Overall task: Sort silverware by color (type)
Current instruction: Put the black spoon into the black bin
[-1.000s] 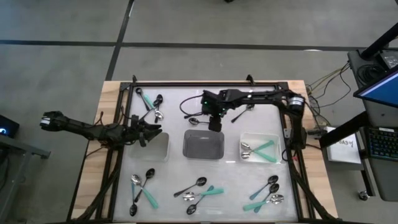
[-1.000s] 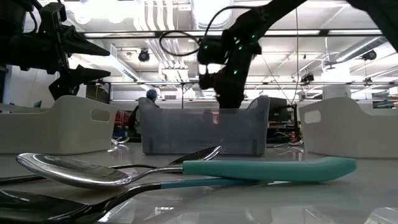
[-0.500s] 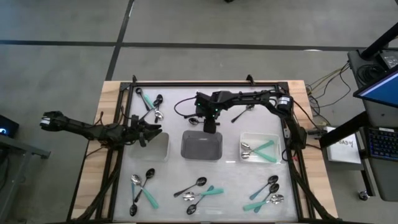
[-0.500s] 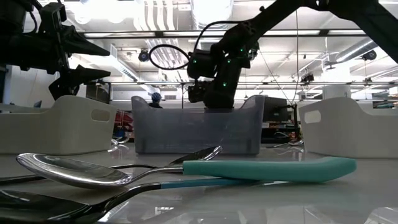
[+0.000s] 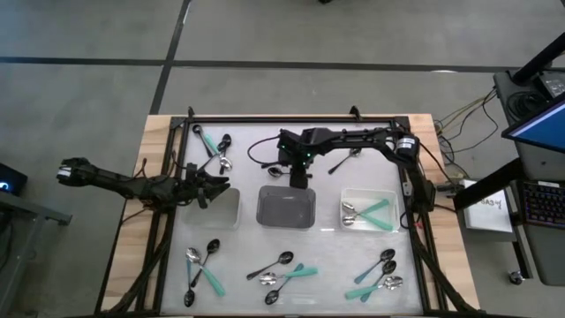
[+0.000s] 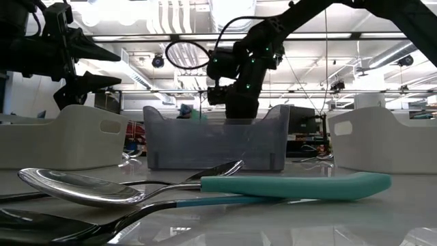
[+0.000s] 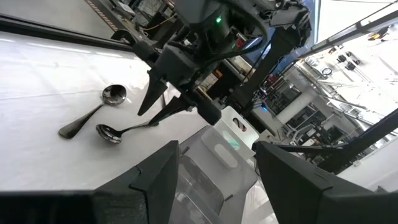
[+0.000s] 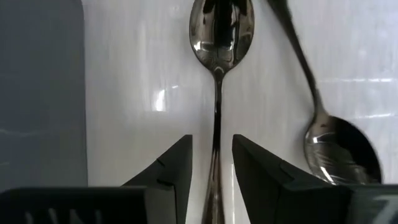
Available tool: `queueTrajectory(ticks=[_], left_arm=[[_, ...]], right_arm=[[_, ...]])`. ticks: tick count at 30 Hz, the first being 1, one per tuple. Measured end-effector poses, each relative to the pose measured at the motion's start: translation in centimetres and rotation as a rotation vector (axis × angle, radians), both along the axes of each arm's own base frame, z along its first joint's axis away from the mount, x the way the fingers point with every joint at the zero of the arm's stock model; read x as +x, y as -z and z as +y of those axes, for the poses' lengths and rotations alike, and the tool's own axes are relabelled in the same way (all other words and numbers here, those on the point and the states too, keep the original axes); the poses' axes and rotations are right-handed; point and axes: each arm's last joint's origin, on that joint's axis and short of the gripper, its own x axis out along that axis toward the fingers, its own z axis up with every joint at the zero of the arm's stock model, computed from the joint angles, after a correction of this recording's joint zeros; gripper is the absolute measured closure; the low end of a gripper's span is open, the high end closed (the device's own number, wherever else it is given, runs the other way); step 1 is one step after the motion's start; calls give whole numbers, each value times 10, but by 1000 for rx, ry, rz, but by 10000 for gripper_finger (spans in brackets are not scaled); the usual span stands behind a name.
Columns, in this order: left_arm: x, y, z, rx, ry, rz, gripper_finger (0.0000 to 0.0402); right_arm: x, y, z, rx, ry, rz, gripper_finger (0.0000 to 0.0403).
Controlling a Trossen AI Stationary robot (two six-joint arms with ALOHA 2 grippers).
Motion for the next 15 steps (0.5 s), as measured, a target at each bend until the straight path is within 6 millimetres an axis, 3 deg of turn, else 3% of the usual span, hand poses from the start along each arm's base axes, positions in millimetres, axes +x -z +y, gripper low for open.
queueTrajectory(ticks=[15], left_arm=[[0,0,0,0,0,0,203]], right_arm=[[-7,-3,-18,88,1,-43,298]])
